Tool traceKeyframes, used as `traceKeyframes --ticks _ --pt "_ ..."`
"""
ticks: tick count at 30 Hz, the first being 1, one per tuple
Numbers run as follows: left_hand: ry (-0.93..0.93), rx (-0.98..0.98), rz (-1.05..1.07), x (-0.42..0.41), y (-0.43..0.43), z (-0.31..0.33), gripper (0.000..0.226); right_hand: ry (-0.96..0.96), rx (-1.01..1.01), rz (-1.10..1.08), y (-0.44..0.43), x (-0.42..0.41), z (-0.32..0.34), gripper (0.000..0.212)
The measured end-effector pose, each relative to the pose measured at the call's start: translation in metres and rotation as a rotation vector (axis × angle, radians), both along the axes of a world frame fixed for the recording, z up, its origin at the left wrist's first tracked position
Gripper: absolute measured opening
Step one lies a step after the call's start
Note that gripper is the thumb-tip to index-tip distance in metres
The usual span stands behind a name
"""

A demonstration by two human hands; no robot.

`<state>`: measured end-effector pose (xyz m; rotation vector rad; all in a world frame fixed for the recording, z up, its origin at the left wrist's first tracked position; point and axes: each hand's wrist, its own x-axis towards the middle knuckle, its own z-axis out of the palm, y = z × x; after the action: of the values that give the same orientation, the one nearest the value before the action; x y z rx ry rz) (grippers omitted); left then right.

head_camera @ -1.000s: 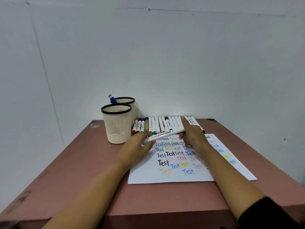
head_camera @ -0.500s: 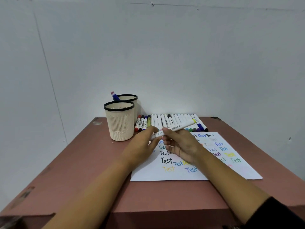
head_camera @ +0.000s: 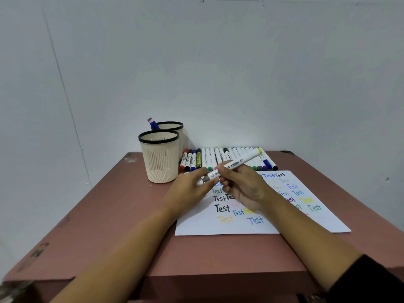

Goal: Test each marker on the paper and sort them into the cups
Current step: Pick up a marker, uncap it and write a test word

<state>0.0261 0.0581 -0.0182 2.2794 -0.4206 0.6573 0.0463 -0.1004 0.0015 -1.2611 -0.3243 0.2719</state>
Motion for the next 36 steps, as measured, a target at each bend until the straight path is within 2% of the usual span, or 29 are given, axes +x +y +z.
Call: traceKeyframes --ticks 7,11,16,20,26,36 --pt "0.107 0.011 0.067 0.003 0.008 0.003 0.021 0.065 0.088 -0.183 -0.005 -0.002 0.006 0.015" --pt "0.137 -0.110 0.177 0.011 0.016 0.003 0.015 0.106 0.190 -0.195 -0.008 -0.002 0.008 0.014" --pt "0.232 -0.420 0.206 0.017 0.022 0.000 0.011 0.044 0.092 -0.175 0.002 -0.005 0.010 0.013" --pt "0.271 -0.563 0.188 0.017 0.023 0.002 0.012 -0.052 -0.062 -0.171 0.018 -0.015 0.005 0.011" --pt "0.278 -0.571 0.184 0.019 0.024 0.000 0.013 -0.145 -0.246 -0.279 0.028 -0.022 -0.007 0.017" --pt "0.279 -0.549 0.186 0.020 0.025 0.000 0.013 -0.222 -0.344 -0.266 0.032 -0.026 -0.011 0.015"
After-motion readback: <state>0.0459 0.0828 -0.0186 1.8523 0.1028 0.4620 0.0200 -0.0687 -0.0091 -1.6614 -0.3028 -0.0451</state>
